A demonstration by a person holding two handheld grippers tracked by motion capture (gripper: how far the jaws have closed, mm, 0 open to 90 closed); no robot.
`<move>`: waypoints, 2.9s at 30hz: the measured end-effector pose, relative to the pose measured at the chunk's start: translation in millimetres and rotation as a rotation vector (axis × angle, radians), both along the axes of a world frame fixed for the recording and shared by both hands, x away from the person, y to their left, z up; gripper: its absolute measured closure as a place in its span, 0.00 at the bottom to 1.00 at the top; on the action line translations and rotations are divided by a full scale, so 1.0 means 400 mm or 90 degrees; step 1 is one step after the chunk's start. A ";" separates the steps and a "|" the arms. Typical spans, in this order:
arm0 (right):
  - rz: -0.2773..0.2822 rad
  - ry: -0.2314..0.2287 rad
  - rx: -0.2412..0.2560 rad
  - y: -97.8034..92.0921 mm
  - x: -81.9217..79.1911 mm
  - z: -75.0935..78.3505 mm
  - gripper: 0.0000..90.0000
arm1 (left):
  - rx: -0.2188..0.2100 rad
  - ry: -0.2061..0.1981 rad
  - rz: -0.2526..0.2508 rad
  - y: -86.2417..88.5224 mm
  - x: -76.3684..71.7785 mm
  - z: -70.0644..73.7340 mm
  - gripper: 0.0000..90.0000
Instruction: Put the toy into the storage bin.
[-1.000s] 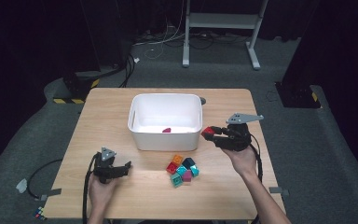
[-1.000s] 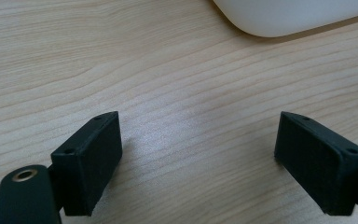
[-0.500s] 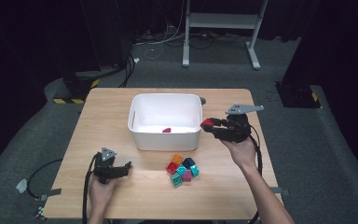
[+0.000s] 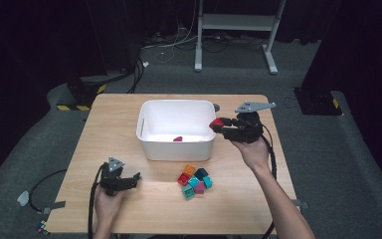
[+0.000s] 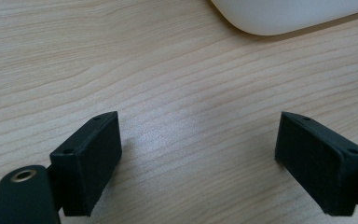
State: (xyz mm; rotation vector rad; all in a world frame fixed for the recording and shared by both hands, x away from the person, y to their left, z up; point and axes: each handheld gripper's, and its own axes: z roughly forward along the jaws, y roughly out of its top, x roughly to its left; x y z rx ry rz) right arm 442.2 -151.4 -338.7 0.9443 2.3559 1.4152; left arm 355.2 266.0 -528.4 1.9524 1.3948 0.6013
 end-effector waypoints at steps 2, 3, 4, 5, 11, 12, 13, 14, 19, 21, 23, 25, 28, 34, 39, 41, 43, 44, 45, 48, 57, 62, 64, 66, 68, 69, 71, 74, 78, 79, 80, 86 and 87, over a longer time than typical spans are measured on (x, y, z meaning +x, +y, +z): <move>0.001 -0.001 -0.004 0.008 0.010 0.009 0.66 | 0.001 0.001 -0.001 0.000 0.000 0.000 0.16; 0.000 -0.002 -0.005 0.010 0.012 0.012 0.66 | 0.001 0.001 -0.001 0.000 0.000 0.000 0.16; 0.001 -0.004 -0.006 0.014 0.015 0.016 0.66 | 0.001 0.001 -0.001 0.000 0.000 0.000 0.16; 0.002 -0.006 -0.006 0.016 0.017 0.018 0.66 | 0.001 0.001 -0.001 0.000 0.000 0.000 0.16; 0.005 -0.007 -0.024 0.046 0.040 0.028 0.66 | 0.000 0.001 -0.001 0.000 0.000 0.000 0.16; 0.004 -0.005 -0.031 0.052 0.045 0.029 0.66 | 0.000 0.001 -0.001 0.000 0.000 0.000 0.16; 0.005 -0.005 -0.034 0.056 0.048 0.030 0.66 | 0.000 0.001 -0.001 0.000 0.000 0.000 0.16; 0.007 -0.005 -0.036 0.061 0.051 0.032 0.66 | 0.000 0.001 -0.001 0.000 0.000 0.000 0.16; 0.010 -0.007 -0.043 0.090 0.070 0.037 0.66 | 0.000 0.001 -0.001 0.000 0.000 0.000 0.16; 0.008 -0.007 -0.044 0.101 0.079 0.040 0.66 | 0.000 0.001 -0.001 0.000 0.000 0.000 0.16; 0.008 -0.010 -0.040 0.113 0.087 0.043 0.66 | 0.000 0.001 -0.001 0.000 0.000 0.000 0.16; 0.007 -0.014 -0.043 0.127 0.096 0.043 0.66 | 0.000 0.001 -0.001 0.000 0.000 0.000 0.16; 0.007 -0.011 -0.045 0.145 0.107 0.041 0.66 | 0.000 0.001 -0.001 0.000 0.000 0.000 0.16; 0.012 0.001 -0.045 0.184 0.141 0.032 0.66 | 0.000 0.001 -0.001 0.000 0.000 0.000 0.16; 0.003 0.014 -0.056 0.209 0.162 0.015 0.66 | -0.002 0.001 0.000 0.000 0.000 0.000 0.16; 0.002 0.014 -0.059 0.217 0.169 0.007 0.66 | -0.001 0.001 0.000 0.000 0.000 0.000 0.16; 0.001 0.016 -0.064 0.224 0.177 0.000 0.65 | -0.001 0.001 0.000 0.000 0.000 0.000 0.16; -0.002 0.019 -0.067 0.227 0.180 -0.004 0.66 | -0.001 0.001 0.000 0.000 0.000 0.000 0.16; -0.005 0.022 -0.068 0.230 0.184 -0.007 0.65 | -0.002 0.001 0.000 0.000 0.000 0.000 0.16; -0.009 0.029 -0.074 0.235 0.194 -0.018 0.65 | -0.001 0.001 0.000 0.000 0.000 0.000 0.16; -0.031 0.036 -0.096 0.236 0.208 -0.041 0.65 | -0.005 -0.001 0.003 -0.001 0.000 -0.001 0.16; -0.032 0.055 -0.110 0.241 0.216 -0.054 0.58 | -0.004 -0.002 0.003 -0.002 0.000 -0.001 0.16; -0.034 0.055 -0.116 0.242 0.215 -0.058 0.55 | -0.005 -0.002 0.003 -0.002 0.000 -0.001 0.16; -0.033 0.050 -0.117 0.239 0.211 -0.057 0.53 | -0.004 -0.002 0.003 -0.002 0.000 -0.001 0.16; -0.033 0.044 -0.111 0.233 0.206 -0.055 0.53 | -0.004 -0.002 0.003 -0.002 0.000 -0.001 0.16; -0.033 0.043 -0.106 0.228 0.203 -0.053 0.53 | -0.004 -0.002 0.003 -0.002 0.000 -0.001 0.16; -0.035 0.038 -0.098 0.220 0.197 -0.049 0.52 | -0.004 -0.002 0.003 -0.002 0.000 -0.001 0.16; -0.033 0.025 -0.085 0.206 0.184 -0.041 0.52 | -0.002 -0.001 0.002 -0.001 0.000 0.000 0.16; -0.032 0.006 -0.077 0.185 0.167 -0.035 0.50 | -0.002 -0.001 0.002 -0.001 0.000 0.000 0.16; -0.034 0.006 -0.077 0.180 0.165 -0.034 0.50 | -0.002 -0.001 0.002 -0.001 0.000 0.000 0.16; -0.036 0.006 -0.073 0.174 0.163 -0.034 0.50 | -0.001 0.000 0.002 -0.001 0.000 0.000 0.16; -0.036 -0.002 -0.057 0.153 0.149 -0.031 0.50 | 0.000 0.000 0.001 -0.001 0.000 0.000 0.16; -0.035 -0.004 -0.055 0.149 0.147 -0.031 0.50 | -0.001 0.000 0.001 -0.001 0.000 0.000 0.16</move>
